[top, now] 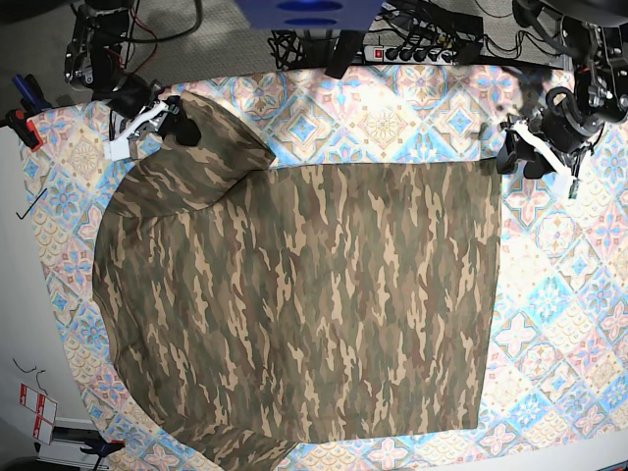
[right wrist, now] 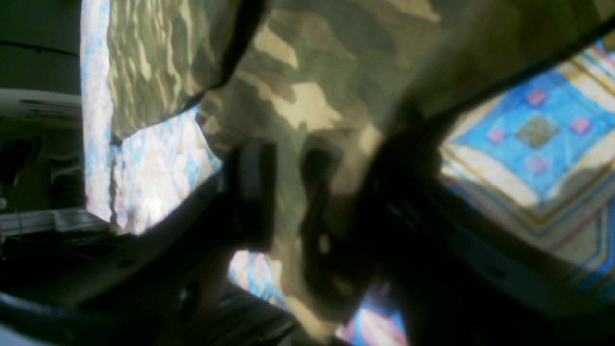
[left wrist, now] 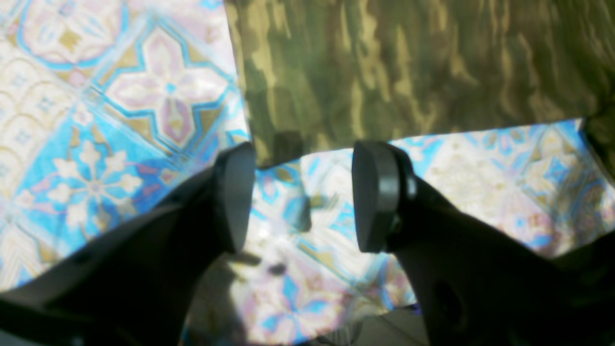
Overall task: Fold the T-shirt properly
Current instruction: 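Close both grippers on the hem corners, adjusting the left gripper's grip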
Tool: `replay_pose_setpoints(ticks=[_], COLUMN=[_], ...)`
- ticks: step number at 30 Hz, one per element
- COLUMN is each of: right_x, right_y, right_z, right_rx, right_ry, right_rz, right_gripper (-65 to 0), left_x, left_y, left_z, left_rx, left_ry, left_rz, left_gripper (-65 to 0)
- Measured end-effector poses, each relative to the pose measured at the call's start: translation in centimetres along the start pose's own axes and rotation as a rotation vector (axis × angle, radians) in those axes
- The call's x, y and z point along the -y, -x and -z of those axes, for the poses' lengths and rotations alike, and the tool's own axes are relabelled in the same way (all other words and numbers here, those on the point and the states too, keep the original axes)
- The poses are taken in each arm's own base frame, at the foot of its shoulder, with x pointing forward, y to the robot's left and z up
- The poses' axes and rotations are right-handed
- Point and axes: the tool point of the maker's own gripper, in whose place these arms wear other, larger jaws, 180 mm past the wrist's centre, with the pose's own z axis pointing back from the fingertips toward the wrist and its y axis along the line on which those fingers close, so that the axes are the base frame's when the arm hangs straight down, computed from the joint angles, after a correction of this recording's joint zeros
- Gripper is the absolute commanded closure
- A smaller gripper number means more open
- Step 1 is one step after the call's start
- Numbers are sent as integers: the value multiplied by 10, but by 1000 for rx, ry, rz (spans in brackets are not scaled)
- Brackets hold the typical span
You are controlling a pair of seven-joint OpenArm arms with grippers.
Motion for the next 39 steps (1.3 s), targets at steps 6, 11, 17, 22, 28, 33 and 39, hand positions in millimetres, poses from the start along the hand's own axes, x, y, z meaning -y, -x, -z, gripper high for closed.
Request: replay_pose_setpoints(ticks=[6, 11, 17, 22, 28, 33, 39], right_x=[0, 1, 3, 3, 3, 2, 2], right_y=[0, 1, 3, 3, 3, 4, 4], right_z=[0, 0, 1, 1, 1, 1, 1], right_rx=[1, -9, -30, -30, -31, -31, -31], right_ry=[-1, 4, 17, 17, 16, 16, 16], right_rz=[1, -11, -47, -47, -48, -49, -49], right_gripper=[-251, -251, -251, -251, -251, -251, -250], left_x=[-8, -42, -52, -54, -42, -17, -18], left_y=[13, 37, 43, 28, 16, 9, 23], left_z=[19, 36, 44, 50, 64, 81, 79], left_rx=[-14, -73, -96, -87, -114, -99, -136], left_ry=[105, 57, 37, 25, 66, 126, 121], left_rz=[12, -125, -141, -106, -56, -60, -71], left_gripper=[-328, -328, -328, -328, -328, -328, -324])
